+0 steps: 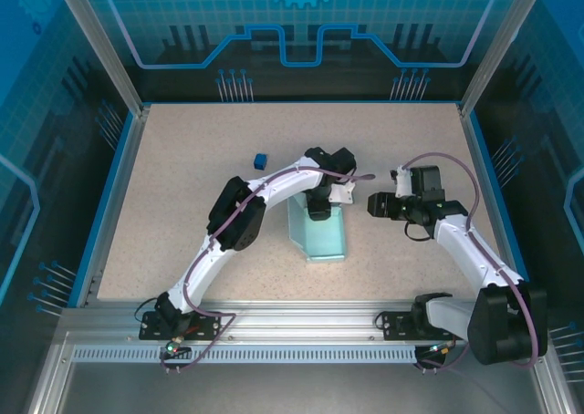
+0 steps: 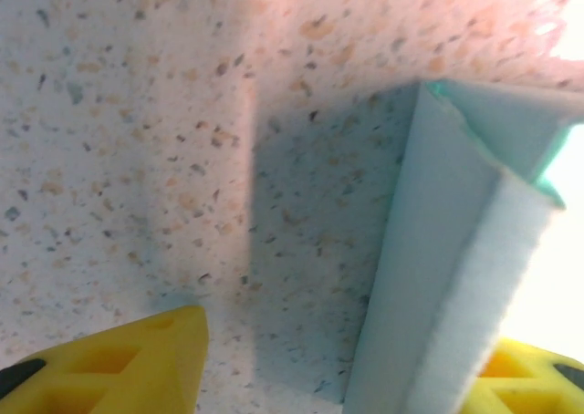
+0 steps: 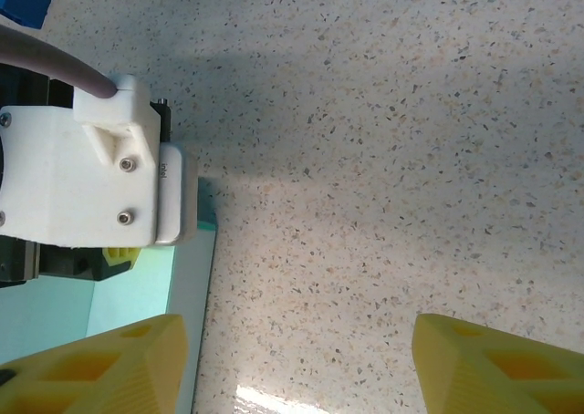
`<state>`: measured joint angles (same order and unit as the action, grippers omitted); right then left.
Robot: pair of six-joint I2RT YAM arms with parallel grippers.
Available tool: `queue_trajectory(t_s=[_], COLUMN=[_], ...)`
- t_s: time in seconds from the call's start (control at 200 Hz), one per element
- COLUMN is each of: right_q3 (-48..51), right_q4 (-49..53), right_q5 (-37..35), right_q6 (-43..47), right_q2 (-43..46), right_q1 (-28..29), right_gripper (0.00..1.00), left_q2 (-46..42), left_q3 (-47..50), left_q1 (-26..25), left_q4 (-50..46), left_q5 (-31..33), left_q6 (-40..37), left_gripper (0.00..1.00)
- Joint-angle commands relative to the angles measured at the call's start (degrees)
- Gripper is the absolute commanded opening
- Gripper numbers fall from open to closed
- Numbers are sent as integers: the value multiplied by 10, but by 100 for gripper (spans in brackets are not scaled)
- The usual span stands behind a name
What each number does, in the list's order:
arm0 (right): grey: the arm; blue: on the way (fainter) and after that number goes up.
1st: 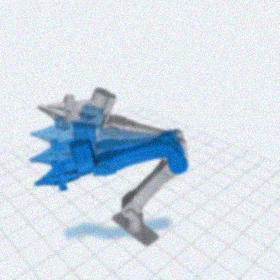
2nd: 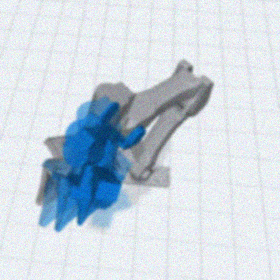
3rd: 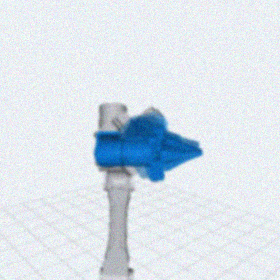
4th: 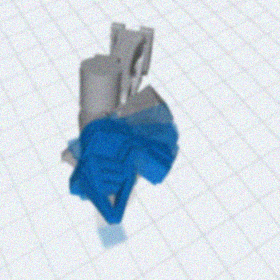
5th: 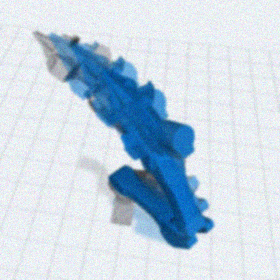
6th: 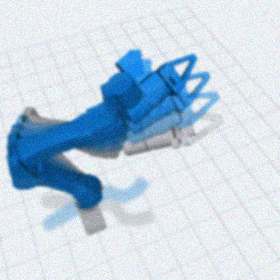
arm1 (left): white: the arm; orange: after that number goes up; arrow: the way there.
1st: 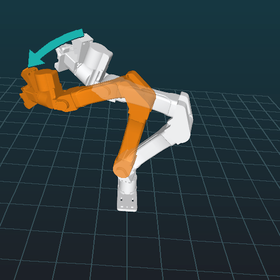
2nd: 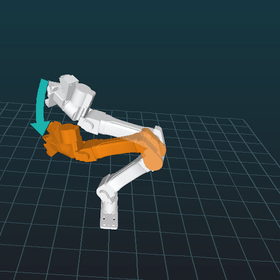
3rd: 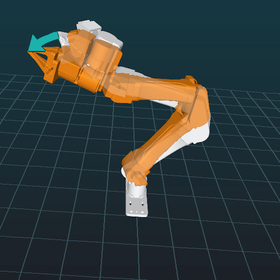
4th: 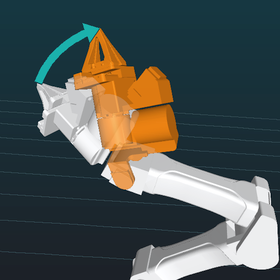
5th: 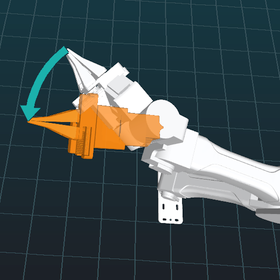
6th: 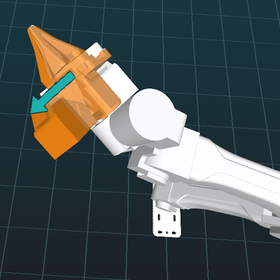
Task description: Fold the paper box
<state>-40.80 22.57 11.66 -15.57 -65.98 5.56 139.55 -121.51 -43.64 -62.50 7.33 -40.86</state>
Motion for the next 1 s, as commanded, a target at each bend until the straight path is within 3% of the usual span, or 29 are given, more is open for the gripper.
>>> queue_trajectory(t_s=[0.0,0.17,0.45,0.59,0.835,0.995], right_q3=[7,9,12,20,38,36], right_q4=[-5,-7,-7,-2,12,-18], right_q5=[13,15,20,39,17,-6], right_q6=[5,6,3,-9,-43,-66], right_q2=[8,6,4,11,22,-29], right_q1=[-8,-8,-9,-5,49,113], right_gripper=[67,67,67,66,66,66], left_q2=[-25,-25,6,6,-37,-71], left_q3=[-24,-29,-67,-87,-96,-97], left_q1=[4,5,1,1,2,16], left_q4=[-17,-16,-46,-59,-27,8], left_q5=[-70,-106,-63,-75,-146,-161], left_q6=[-1,-1,-16,-11,15,48], left_gripper=[56,56,57,59,66,70])
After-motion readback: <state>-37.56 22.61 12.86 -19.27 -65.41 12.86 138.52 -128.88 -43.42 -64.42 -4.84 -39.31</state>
